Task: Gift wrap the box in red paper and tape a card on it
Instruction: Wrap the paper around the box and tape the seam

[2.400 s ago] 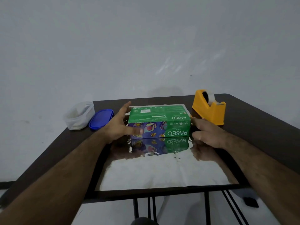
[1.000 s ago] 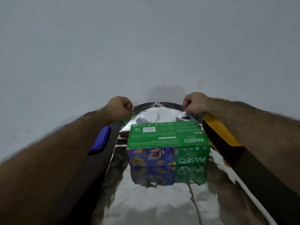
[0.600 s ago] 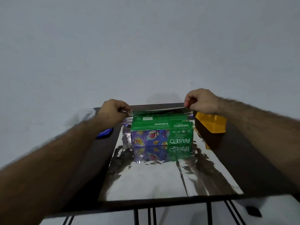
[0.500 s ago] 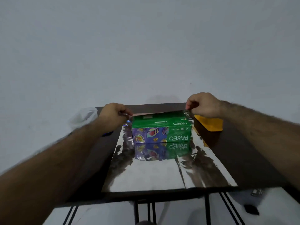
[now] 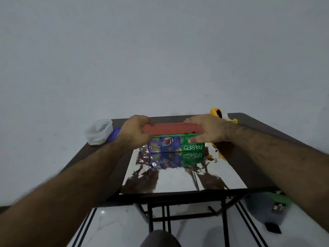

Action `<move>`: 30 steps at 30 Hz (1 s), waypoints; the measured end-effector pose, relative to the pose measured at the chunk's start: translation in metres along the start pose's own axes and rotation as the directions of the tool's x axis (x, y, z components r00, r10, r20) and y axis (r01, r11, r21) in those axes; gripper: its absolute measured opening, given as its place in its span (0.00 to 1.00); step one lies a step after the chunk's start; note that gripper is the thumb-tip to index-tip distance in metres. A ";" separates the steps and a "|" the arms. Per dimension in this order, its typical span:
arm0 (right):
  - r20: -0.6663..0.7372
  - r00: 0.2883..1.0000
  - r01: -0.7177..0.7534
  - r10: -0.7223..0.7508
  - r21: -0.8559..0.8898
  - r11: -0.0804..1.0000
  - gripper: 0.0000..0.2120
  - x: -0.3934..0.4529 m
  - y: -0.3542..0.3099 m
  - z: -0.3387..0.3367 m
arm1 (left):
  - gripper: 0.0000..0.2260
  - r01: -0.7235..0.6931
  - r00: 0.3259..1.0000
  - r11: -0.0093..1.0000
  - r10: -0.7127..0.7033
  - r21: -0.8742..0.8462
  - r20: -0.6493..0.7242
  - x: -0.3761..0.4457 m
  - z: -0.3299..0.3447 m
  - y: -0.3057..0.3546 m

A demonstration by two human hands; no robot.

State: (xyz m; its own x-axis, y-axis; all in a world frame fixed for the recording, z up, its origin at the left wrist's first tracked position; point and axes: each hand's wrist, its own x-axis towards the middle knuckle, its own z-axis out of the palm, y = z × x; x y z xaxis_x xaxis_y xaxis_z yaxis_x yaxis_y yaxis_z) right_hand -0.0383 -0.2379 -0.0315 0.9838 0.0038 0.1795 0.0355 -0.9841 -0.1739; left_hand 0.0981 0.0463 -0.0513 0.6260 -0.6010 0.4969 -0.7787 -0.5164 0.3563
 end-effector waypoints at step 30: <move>-0.385 0.922 0.000 -0.031 -0.078 0.997 0.19 -0.006 -0.003 0.068 | 0.18 -0.103 0.993 0.995 0.104 0.010 -0.048 -0.009 0.052 0.013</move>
State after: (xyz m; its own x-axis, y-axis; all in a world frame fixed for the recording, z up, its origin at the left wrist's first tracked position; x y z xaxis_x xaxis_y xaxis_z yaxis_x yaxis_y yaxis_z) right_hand -0.0327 -0.2228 -0.0981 0.8386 -0.0345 0.5437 0.0221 -0.9950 -0.0972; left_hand 0.0847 0.0138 -0.0921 0.5392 -0.6213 0.5686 -0.8387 -0.4576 0.2953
